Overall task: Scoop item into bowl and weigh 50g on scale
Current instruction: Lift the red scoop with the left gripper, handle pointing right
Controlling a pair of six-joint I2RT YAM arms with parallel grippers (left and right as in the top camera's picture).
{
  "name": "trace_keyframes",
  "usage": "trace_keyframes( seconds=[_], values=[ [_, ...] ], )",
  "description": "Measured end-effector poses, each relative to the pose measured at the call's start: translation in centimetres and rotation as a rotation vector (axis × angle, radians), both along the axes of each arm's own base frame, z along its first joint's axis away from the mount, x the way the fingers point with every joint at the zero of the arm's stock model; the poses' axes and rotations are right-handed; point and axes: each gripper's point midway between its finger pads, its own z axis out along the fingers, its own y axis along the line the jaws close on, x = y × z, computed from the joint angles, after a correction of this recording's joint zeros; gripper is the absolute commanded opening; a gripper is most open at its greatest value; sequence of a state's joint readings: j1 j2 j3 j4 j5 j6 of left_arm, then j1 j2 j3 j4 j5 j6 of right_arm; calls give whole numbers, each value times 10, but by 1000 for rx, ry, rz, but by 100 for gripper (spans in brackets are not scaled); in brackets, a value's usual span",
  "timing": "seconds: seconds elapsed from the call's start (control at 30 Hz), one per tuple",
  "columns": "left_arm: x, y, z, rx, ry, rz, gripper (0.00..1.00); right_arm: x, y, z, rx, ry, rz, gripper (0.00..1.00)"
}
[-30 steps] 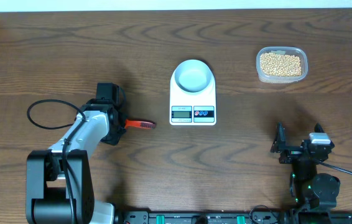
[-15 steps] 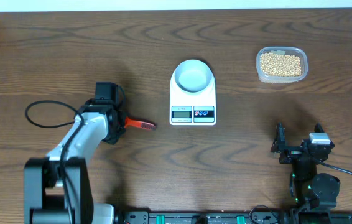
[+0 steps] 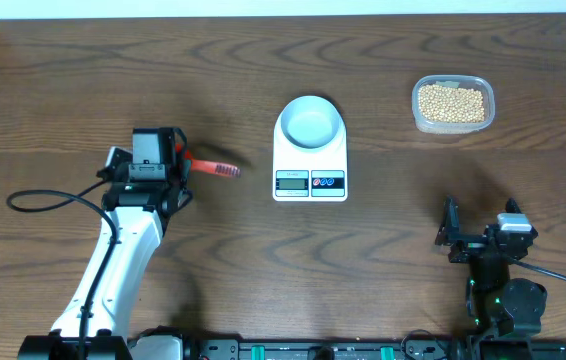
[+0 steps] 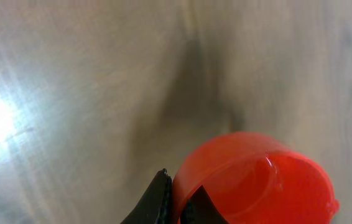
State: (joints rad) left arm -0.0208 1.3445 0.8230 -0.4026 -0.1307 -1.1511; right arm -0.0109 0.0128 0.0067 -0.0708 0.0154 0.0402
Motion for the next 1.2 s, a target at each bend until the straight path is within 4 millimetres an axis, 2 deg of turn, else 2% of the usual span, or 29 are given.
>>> trace_keyframes(
  seconds=[0.73, 0.93, 1.2],
  values=[
    [4, 2, 3, 9, -19, 6, 7, 0, 0, 0, 0, -1, 0, 99],
    [4, 2, 3, 9, -23, 6, 7, 1, -2, 21, -1, -85, -11, 99],
    [4, 2, 3, 9, -22, 6, 7, 1, 5, 33, -1, -135, 30, 99]
  ],
)
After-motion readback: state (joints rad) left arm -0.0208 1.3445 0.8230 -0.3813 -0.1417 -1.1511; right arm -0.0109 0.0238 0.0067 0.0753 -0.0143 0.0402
